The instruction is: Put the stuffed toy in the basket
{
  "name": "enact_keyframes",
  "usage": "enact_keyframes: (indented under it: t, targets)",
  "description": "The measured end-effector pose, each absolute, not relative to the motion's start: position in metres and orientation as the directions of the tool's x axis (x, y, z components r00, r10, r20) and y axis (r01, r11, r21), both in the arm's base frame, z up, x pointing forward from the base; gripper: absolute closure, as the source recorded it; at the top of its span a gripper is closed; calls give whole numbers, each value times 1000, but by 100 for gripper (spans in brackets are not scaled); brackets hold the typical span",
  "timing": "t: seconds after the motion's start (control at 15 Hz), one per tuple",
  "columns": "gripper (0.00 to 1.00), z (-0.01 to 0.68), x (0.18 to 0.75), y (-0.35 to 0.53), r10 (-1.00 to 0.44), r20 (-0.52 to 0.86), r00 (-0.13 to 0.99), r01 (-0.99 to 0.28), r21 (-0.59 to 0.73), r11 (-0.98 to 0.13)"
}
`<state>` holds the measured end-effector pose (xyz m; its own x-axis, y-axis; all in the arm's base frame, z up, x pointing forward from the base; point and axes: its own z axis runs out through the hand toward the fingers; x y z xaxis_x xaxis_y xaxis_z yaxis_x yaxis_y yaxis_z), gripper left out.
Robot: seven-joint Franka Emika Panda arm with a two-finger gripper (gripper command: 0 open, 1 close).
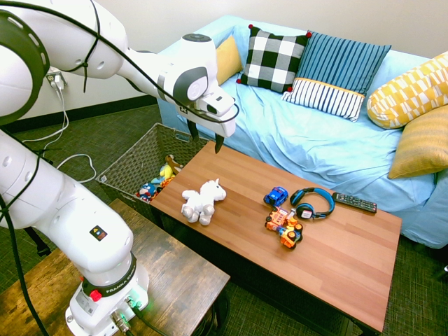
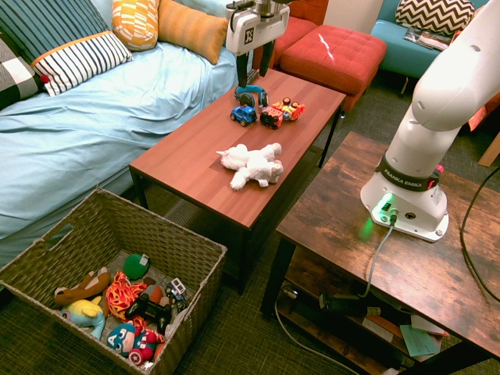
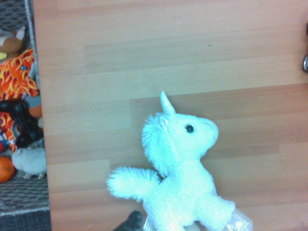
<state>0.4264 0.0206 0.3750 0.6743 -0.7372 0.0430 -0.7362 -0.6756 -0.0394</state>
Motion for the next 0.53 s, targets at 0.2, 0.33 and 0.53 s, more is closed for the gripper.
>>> enact_keyframes:
  t: [0.2, 0.33, 0.53]
  targets:
    - [0, 365, 428, 20, -738, 24, 674, -738, -21, -675]
    - [0, 341, 430, 19, -738, 10, 675, -738, -12, -675]
    - [0, 300, 434, 20, -736, -7, 677, -736, -3, -677]
